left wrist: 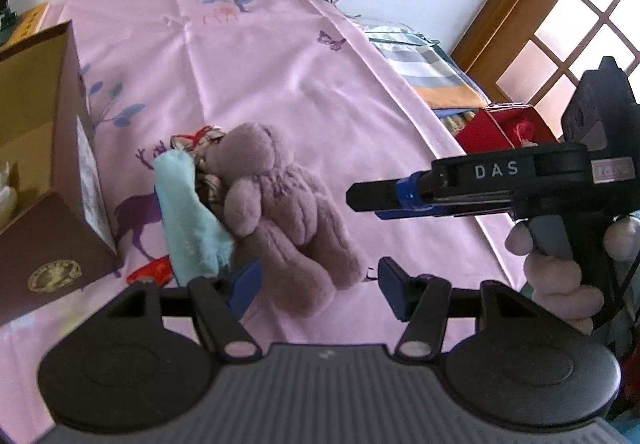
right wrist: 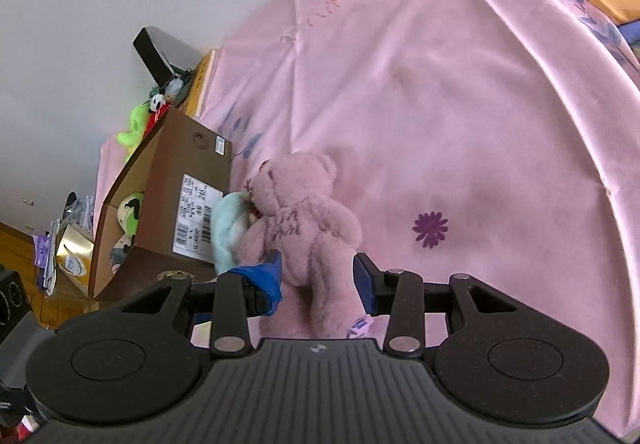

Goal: Organize soft objects
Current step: 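Move the right gripper back to the pink teddy bear, then close the right gripper on the pink teddy bear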

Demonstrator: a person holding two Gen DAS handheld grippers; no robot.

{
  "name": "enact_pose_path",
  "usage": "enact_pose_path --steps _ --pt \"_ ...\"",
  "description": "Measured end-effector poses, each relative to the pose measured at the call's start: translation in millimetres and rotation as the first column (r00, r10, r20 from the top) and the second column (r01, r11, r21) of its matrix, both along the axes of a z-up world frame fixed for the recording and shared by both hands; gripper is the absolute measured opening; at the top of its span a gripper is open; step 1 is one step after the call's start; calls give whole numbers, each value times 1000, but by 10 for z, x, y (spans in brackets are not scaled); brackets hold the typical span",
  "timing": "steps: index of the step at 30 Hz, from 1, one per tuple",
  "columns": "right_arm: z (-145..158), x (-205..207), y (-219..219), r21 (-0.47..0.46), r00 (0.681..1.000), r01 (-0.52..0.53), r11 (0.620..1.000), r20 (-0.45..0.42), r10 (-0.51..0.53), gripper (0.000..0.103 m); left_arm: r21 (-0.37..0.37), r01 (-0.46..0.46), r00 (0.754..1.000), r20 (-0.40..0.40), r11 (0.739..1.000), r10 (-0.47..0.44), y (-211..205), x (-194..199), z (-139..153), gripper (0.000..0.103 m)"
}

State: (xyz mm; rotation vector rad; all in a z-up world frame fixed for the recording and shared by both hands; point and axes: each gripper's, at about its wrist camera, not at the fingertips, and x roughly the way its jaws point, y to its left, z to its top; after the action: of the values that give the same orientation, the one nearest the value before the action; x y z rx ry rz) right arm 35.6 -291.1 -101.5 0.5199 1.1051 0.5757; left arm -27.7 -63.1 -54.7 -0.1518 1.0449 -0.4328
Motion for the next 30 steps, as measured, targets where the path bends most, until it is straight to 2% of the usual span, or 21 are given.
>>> enact_pose_path --steps 11,22,26,30 --pt "-128 268 -8 26 999 15 1000 -34 -14 24 -6 -40 999 -25 999 40 3 212 -139 60" --pt "-317 523 28 99 998 7 995 -69 -1 24 12 -69 997 -43 998 69 54 338 -261 60" --pt "-388 568 110 121 994 -22 992 -108 35 24 10 -75 997 -35 997 76 72 310 -233 60" --pt "-331 535 208 137 989 -102 985 -95 116 25 21 -101 994 -38 995 102 117 290 -243 60"
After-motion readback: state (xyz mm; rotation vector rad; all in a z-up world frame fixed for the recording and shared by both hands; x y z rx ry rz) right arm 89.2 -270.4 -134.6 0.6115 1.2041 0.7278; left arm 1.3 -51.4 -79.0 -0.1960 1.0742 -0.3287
